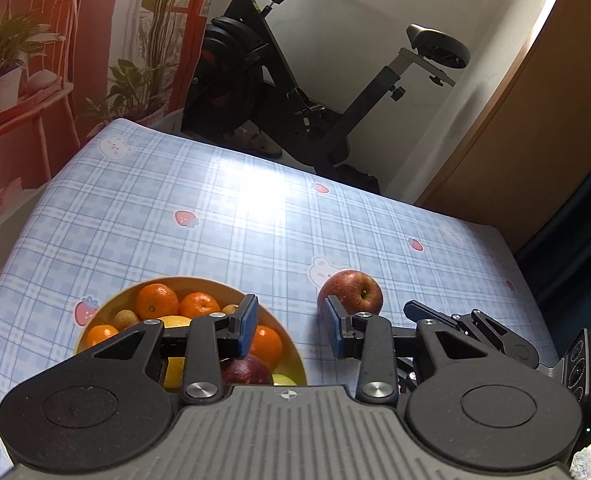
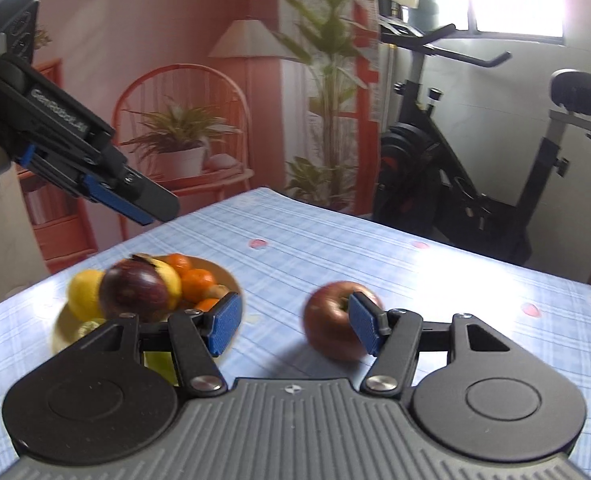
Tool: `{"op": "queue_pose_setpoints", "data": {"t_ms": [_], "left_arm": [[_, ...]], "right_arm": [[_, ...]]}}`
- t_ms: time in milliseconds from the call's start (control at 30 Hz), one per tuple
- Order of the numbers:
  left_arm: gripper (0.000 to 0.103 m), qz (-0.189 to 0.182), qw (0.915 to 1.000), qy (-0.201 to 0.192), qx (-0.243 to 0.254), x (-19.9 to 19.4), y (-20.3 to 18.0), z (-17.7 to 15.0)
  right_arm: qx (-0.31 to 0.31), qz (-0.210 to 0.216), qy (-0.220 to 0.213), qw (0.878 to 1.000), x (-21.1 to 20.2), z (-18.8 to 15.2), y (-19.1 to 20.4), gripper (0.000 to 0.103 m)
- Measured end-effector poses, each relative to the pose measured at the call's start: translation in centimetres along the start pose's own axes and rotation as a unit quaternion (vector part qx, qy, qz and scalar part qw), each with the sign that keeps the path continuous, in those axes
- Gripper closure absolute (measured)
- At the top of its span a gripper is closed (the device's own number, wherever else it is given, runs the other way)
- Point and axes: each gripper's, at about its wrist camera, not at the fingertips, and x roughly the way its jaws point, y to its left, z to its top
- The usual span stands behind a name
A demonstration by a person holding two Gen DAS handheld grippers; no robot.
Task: Organize fruits
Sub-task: 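Move both grippers to the red apple and close on it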
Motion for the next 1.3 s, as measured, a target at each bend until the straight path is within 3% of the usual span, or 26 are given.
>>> {"op": "queue_pose_setpoints", "data": {"t_ms": [300,567,1300], "left_arm": [[0.065,0.012,0.9995,0.004,0.028,3.3,-3.1,1.0],[0.065,0.026,0.998,0.003,0.058,5.6,-5.3,1.0],[0.065,0.03,0.9975,0.018,0.061,7.9,-6.3,1.4]], "right_arm": [[0.034,-0.006,0.011,0.999,0.9,-1.9,-3.3,0.04],[0.048,0.013,0.025,0.998,2.3,-2.3,-4.3,0.04],[0.051,0.05,0.067,0.995,6.8,-1.0,-5.1,0.036]]}}
